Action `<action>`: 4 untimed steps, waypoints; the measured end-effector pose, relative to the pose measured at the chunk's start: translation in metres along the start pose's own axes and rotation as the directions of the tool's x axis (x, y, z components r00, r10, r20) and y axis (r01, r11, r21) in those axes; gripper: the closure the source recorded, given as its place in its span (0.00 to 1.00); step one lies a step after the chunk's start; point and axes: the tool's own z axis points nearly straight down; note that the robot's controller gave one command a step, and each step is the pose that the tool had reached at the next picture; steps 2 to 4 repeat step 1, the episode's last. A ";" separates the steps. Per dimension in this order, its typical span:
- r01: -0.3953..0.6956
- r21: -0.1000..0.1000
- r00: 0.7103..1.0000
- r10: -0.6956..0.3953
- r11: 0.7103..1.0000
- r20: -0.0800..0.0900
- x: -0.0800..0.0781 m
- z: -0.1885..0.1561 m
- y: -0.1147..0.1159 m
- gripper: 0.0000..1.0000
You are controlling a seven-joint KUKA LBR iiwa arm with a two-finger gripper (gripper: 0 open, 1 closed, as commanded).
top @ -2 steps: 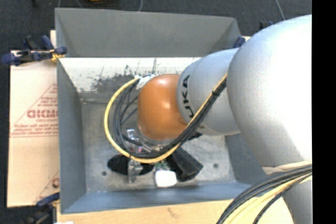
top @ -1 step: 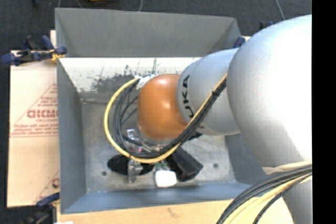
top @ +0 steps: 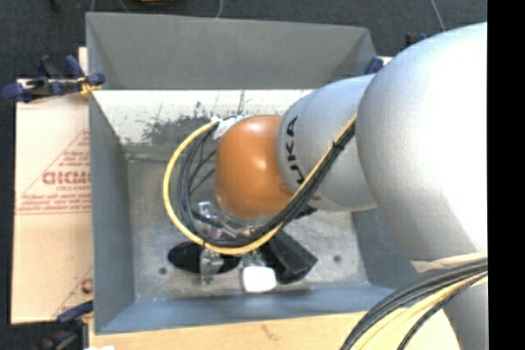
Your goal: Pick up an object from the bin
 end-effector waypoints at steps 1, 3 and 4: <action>-0.001 0.000 1.000 0.001 1.000 -0.002 0.001 -0.006 0.000 1.00; -0.001 0.000 1.000 0.001 1.000 -0.002 0.001 -0.006 0.000 1.00; -0.001 0.000 1.000 0.001 1.000 -0.002 0.001 -0.006 0.000 1.00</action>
Offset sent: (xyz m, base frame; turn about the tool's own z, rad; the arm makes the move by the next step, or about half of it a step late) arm -0.0001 0.0001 0.0077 0.0000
